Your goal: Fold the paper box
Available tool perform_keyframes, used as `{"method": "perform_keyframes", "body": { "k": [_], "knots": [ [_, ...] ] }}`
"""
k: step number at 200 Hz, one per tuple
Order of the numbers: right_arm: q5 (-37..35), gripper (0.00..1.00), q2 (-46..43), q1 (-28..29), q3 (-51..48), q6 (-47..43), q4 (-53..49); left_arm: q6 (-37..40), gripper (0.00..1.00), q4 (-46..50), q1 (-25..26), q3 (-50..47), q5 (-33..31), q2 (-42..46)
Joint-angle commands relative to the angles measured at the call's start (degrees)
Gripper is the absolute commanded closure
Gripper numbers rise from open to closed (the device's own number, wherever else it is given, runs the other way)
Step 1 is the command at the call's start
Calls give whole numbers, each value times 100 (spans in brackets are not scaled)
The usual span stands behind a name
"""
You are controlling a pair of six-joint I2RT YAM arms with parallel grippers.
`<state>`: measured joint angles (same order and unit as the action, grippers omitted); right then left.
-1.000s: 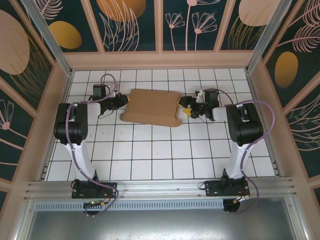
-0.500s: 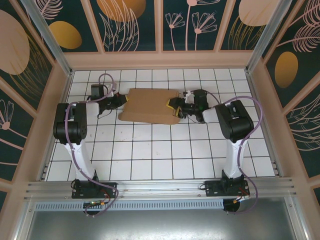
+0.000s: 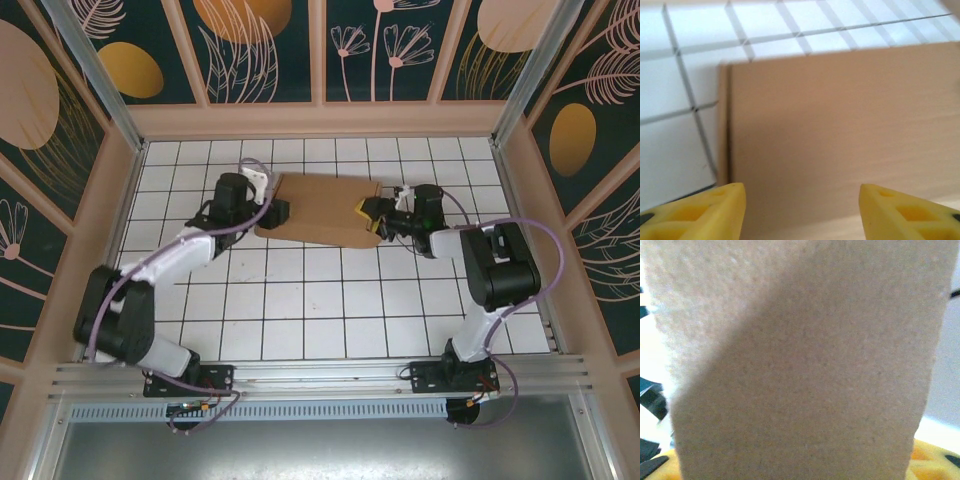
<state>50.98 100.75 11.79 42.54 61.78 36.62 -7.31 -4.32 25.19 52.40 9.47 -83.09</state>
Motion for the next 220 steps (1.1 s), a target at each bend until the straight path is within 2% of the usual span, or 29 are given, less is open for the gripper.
{"method": "perform_keyframes", "body": {
  "k": [1, 25, 55, 115, 138, 174, 196, 220],
  "knots": [
    [255, 62, -447, -165, -264, 292, 88, 1688, 36, 81, 589, -371, -1276, 442],
    [329, 62, -735, -172, -449, 490, 245, 2466, 39, 279, 1173, -233, -1603, 248],
    [428, 62, -942, -185, -605, 811, 532, 3299, 37, 360, 1768, -131, -1962, -54],
    [586, 63, -1136, -177, -859, 1524, 1360, 3863, 37, 26, 1974, 74, -2552, -564],
    [615, 63, -1296, -114, -910, 1680, 1479, 4376, 37, -364, 2118, -35, -3130, -699],
    [656, 63, -1504, 35, -930, 1876, 1610, 5173, 37, -1076, 2284, -124, -3699, -898],
    [676, 63, -1645, 67, -958, 1952, 1616, 5537, 37, -1096, 2365, -49, -3679, -915],
    [702, 63, -1782, 56, -959, 2000, 1598, 5825, 37, -705, 2444, 11, -3439, -897]
  ]
}}
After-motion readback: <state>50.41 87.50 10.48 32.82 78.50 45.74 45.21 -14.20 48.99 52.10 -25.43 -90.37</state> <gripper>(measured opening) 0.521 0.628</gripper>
